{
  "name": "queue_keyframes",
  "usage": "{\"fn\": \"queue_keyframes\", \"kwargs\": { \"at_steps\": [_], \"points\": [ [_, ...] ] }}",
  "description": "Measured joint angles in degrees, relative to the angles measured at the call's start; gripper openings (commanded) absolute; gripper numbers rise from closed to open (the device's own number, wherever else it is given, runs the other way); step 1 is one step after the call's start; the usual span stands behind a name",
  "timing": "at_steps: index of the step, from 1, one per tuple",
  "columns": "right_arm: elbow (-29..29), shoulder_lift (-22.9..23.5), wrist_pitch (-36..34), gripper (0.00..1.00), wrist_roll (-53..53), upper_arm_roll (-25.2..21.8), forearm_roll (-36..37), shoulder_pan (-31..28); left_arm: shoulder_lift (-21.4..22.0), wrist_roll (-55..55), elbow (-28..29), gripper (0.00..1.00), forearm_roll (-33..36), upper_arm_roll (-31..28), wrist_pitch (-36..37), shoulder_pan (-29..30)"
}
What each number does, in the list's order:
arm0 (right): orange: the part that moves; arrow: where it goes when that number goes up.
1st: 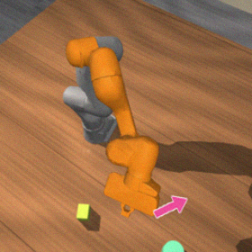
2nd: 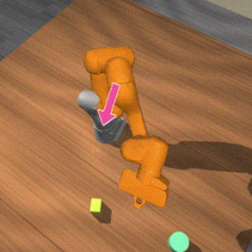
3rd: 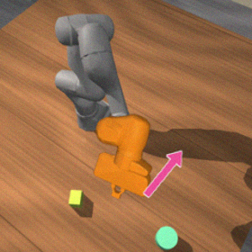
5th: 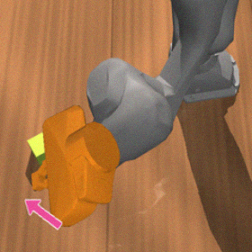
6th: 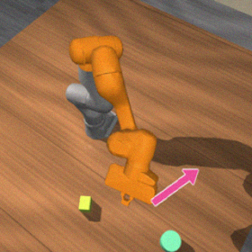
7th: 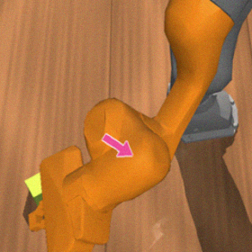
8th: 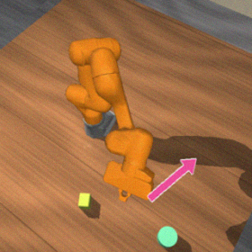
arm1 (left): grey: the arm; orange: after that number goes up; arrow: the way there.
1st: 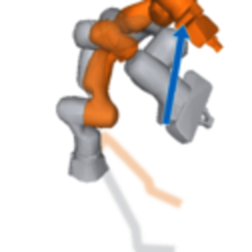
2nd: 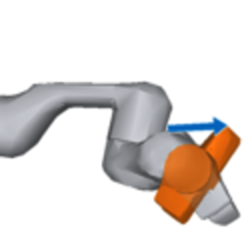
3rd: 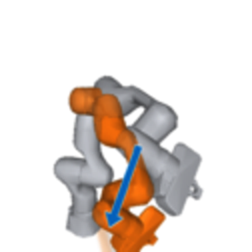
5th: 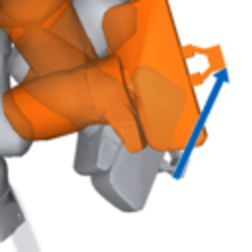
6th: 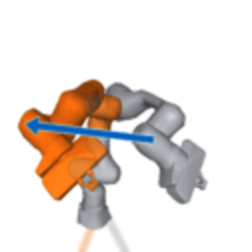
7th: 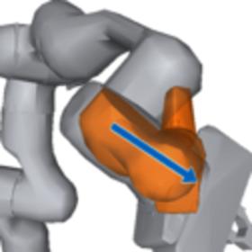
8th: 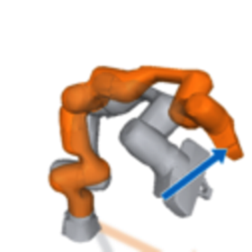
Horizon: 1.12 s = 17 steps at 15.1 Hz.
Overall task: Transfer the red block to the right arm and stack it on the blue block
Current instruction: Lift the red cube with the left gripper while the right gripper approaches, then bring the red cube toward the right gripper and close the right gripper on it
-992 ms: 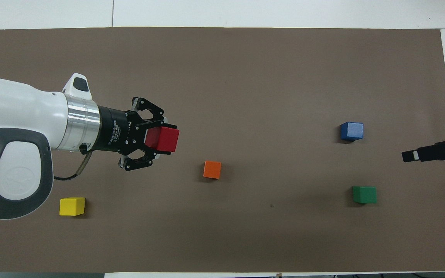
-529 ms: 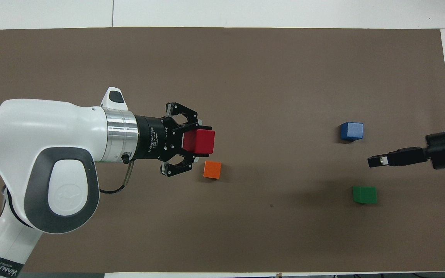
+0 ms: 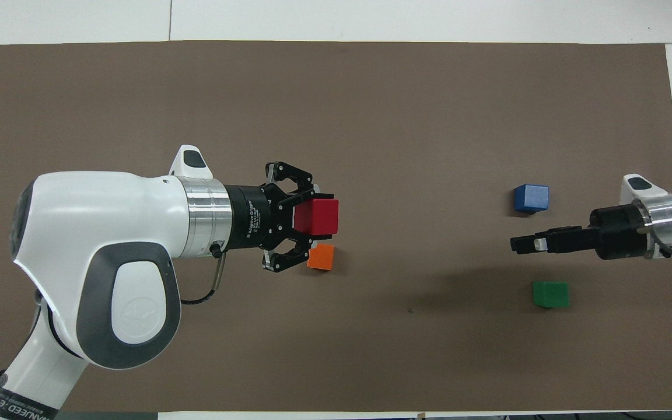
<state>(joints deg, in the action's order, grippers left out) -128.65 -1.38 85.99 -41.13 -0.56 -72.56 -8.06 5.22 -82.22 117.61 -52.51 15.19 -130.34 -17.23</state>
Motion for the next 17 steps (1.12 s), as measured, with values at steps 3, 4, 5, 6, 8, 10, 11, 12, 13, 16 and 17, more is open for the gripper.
{"fn": "queue_keyframes", "kwargs": {
  "at_steps": [3, 4, 5, 6, 8, 10, 11, 12, 13, 16, 17],
  "points": [
    [-1.1, 1.9, 2.5, 1.00, -1.9, 0.0, -6.2, 4.6, 0.0, -2.0, 0.6, 0.00, -0.5, 0.0, -2.2, -1.7],
    [-1.4, 3.1, 3.3, 1.00, -3.9, 0.1, -8.1, 6.2, 0.0, -2.8, 0.7, 0.00, -1.0, 0.0, -3.4, -2.2],
    [-1.7, 4.6, 3.7, 1.00, -5.9, 0.1, -10.1, 7.6, 0.0, -3.2, 0.7, 0.00, -2.0, 0.0, -4.6, -2.6],
    [-1.9, 6.1, 3.8, 1.00, -7.8, 0.1, -12.0, 8.7, 0.0, -3.3, 0.7, 0.00, -3.4, 0.0, -5.5, -3.0],
    [-2.0, 8.9, 3.8, 1.00, -10.5, 0.1, -15.7, 10.7, 0.0, -3.4, 0.9, 0.00, -7.6, 0.0, -6.4, -3.4],
    [-1.9, 9.8, 3.4, 1.00, -11.0, 0.1, -19.3, 12.6, 0.0, -3.2, 1.3, 0.00, -10.8, -0.1, -6.6, -3.4],
    [-1.9, 9.8, 3.2, 1.00, -11.0, 0.1, -20.7, 13.4, 0.0, -2.7, 1.6, 0.00, -12.0, -0.3, -6.7, -3.2],
    [-1.8, 9.7, 3.1, 1.00, -11.0, 0.1, -22.1, 14.0, 0.0, -0.9, 2.1, 0.00, -13.7, -0.5, -6.8, -2.7],
    [-1.8, 9.7, 3.0, 1.00, -10.9, 0.1, -23.6, 14.7, 0.0, 1.8, 2.6, 0.00, -15.8, -0.6, -6.7, -2.0],
    [-1.8, 9.7, 2.9, 1.00, -8.7, 0.1, -28.3, 17.4, 0.0, 6.2, 3.7, 0.00, -18.8, -0.7, -6.5, -1.5],
    [-1.8, 9.7, 3.0, 1.00, -7.7, 0.1, -30.3, 18.6, 0.0, 6.3, 3.7, 0.00, -18.8, -0.5, -6.4, -1.7]
  ]
}}
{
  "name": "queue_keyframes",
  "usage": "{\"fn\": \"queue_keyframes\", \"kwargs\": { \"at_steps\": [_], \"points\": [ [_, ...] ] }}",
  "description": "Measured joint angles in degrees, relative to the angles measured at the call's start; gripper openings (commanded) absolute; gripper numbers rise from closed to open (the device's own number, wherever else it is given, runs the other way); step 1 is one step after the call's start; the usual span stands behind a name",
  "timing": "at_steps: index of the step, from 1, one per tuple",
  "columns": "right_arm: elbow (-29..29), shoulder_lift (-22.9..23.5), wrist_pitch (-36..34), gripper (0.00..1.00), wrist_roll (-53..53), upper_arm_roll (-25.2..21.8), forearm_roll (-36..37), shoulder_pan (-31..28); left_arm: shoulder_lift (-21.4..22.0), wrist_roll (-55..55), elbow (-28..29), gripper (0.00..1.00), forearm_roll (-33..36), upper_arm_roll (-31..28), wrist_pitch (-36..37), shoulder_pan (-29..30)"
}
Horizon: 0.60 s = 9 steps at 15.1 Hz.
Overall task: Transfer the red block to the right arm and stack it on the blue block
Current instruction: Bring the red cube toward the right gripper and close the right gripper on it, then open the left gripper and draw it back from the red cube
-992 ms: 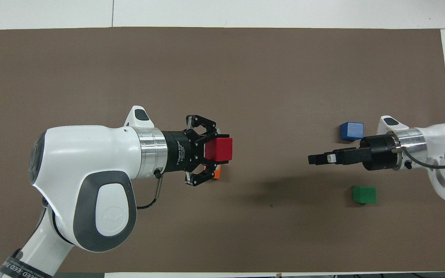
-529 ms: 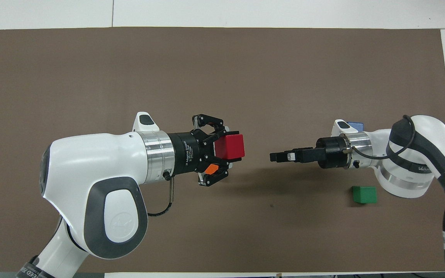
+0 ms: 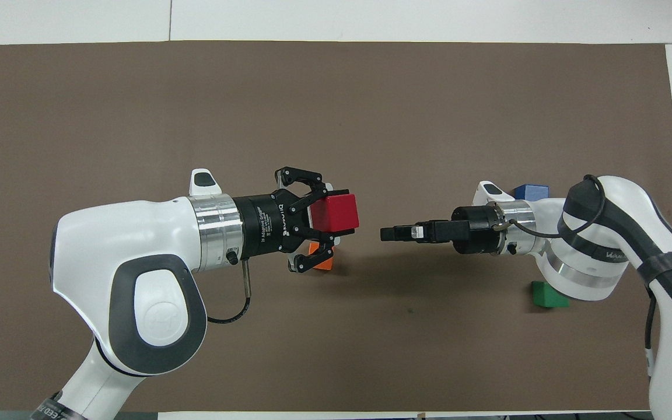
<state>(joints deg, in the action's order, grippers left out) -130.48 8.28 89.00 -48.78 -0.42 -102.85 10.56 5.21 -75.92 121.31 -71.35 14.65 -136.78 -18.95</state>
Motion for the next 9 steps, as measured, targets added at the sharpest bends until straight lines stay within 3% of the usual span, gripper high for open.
{"fn": "queue_keyframes", "kwargs": {
  "at_steps": [9],
  "points": [
    [0.3, 2.5, -1.3, 1.00, 1.2, 0.0, -8.4, 2.7, 0.5, 0.1, 1.5, 0.00, -0.1, 0.6, 0.0, -3.1]
  ]
}}
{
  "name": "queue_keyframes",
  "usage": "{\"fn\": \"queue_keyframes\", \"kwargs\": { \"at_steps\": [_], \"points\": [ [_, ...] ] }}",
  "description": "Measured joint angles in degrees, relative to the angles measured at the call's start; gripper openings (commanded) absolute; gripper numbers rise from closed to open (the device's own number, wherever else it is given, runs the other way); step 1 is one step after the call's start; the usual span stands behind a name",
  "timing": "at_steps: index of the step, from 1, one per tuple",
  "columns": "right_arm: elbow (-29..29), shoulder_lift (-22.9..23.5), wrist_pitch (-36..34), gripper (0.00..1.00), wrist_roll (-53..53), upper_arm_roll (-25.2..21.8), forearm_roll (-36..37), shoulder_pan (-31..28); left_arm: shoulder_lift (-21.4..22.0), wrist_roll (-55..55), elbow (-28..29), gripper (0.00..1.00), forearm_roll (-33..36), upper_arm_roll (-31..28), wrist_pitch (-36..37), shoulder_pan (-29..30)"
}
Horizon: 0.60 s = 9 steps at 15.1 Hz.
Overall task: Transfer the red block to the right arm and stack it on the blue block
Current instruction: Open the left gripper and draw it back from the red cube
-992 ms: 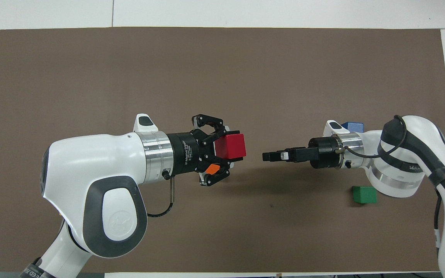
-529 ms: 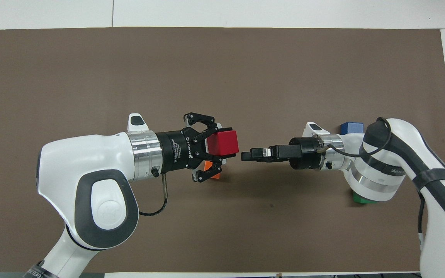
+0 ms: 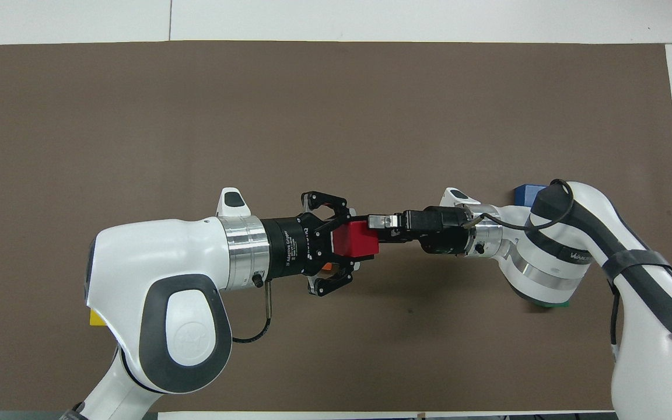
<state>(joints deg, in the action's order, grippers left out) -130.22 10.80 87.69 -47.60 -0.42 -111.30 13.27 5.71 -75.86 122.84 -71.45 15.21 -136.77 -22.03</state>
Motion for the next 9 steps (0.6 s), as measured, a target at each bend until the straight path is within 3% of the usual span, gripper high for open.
{"fn": "queue_keyframes", "kwargs": {
  "at_steps": [6, 9],
  "points": [
    [0.5, 0.0, -0.2, 1.00, 0.0, 0.2, -1.9, 1.4, 0.5, 0.0, 0.5, 0.00, 0.0, 0.0, 0.0, -0.1],
    [0.5, 0.0, -0.2, 0.73, -0.6, 0.2, -1.9, 1.4, 0.6, 0.0, 0.6, 0.00, -1.0, -0.1, 0.0, -0.1]
  ]
}}
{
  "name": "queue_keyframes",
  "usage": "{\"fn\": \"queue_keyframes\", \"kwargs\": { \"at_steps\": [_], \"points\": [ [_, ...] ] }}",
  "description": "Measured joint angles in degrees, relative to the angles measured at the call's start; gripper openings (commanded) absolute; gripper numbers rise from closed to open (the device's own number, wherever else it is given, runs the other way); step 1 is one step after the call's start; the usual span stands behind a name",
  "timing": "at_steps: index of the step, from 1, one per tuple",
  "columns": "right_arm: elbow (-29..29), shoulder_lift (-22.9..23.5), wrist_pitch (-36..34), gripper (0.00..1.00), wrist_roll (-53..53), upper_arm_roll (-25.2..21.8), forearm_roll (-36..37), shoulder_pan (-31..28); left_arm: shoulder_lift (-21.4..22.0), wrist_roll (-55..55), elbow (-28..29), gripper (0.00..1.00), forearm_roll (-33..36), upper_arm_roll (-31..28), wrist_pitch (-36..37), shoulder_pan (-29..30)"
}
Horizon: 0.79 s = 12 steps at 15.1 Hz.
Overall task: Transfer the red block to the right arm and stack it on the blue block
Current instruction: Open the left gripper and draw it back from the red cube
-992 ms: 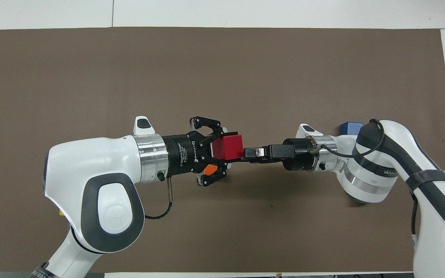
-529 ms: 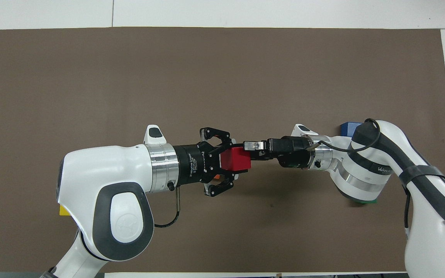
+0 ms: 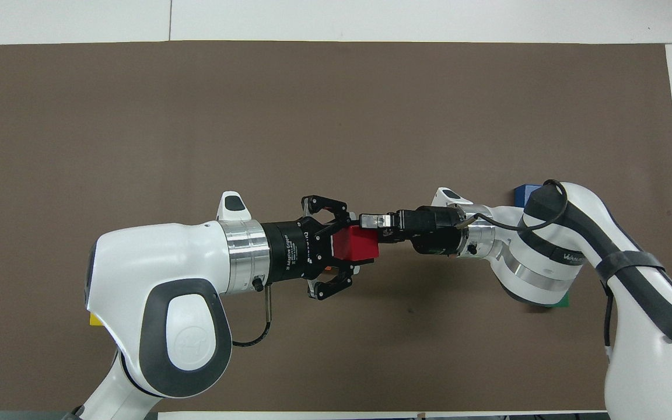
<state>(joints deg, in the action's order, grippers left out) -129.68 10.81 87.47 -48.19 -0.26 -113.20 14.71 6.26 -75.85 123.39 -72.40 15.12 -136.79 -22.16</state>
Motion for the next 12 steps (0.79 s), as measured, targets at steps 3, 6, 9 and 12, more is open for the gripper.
{"fn": "queue_keyframes", "kwargs": {
  "at_steps": [3, 6, 9, 12],
  "points": [
    [0.0, 0.1, 0.0, 0.26, -0.6, 0.0, -0.1, 0.2, 0.2, 0.0, 0.0, 0.00, -1.0, -0.2, 0.0, 0.0],
    [0.1, 0.1, -0.6, 0.00, -1.7, 0.0, -1.0, 0.2, 0.3, 0.1, 0.0, 0.00, -2.4, -0.3, 0.0, 0.0],
    [0.1, 0.1, -0.6, 0.00, -1.8, 0.0, -1.0, 0.2, 0.3, 0.1, 0.0, 0.00, -2.4, -0.3, 0.0, 0.0],
    [0.1, 0.1, -0.6, 0.00, -1.8, 0.0, -1.0, 0.2, 0.3, 0.1, 0.0, 0.99, -2.4, -0.3, 0.0, 0.0]
  ]
}}
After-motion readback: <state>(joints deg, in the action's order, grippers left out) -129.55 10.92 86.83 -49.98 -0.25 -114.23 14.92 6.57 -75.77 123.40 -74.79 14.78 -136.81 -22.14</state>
